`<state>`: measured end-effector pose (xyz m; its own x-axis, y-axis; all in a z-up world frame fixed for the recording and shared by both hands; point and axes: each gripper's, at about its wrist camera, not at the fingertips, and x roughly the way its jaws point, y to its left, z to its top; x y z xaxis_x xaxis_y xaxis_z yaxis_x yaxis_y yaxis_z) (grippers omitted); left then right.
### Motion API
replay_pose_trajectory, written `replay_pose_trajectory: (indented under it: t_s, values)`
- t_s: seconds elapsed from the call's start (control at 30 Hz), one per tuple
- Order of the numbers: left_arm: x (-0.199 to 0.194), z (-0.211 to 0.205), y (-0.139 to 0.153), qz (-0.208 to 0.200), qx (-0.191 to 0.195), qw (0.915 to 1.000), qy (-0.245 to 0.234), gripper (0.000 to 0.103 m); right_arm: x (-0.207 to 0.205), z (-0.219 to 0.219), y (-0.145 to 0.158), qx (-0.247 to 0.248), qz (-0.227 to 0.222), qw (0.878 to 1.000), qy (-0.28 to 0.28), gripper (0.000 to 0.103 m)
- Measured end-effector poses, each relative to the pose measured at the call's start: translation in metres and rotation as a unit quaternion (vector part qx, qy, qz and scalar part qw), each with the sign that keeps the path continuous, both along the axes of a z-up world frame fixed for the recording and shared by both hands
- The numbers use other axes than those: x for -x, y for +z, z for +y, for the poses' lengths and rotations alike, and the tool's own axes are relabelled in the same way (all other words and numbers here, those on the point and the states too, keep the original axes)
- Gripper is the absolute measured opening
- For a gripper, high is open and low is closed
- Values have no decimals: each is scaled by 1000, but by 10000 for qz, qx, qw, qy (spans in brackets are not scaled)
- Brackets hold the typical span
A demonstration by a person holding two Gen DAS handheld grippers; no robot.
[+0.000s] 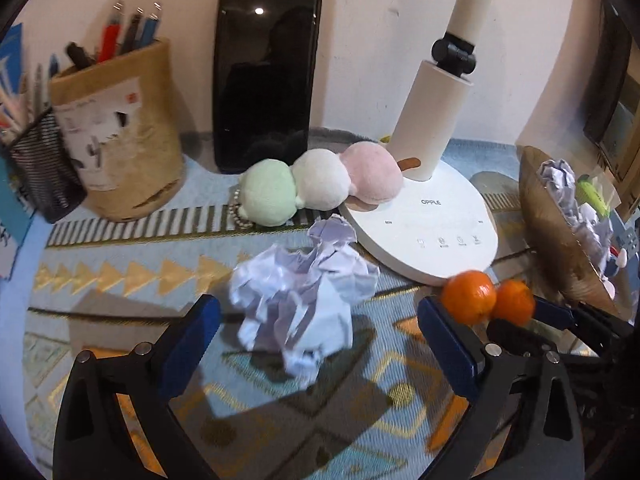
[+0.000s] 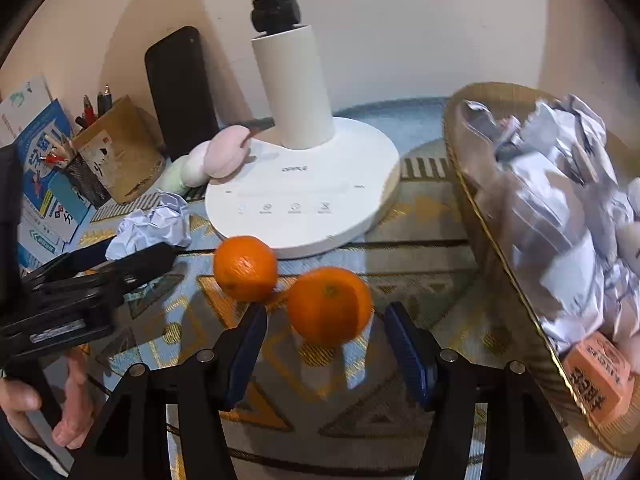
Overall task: Organize objects
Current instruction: 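Grasp an orange with the right tool while the left tool grasps a paper ball, then lift the orange with the right tool while the left tool lifts the paper ball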
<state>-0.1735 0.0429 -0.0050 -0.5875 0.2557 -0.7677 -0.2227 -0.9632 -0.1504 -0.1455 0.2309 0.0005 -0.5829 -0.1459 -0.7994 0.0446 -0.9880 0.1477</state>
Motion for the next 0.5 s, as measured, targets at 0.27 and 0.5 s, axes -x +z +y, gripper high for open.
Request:
replay_pose_trajectory:
  t_s: [0.27,0.5]
  values:
    - [-13,3,7,118,69,9999,-47,47,-8,0,3,-68,51,9999,85,39]
    - [-98,-5,43,358,-188,9989,-249,47,-92,12,35,384,274,9984,310,39]
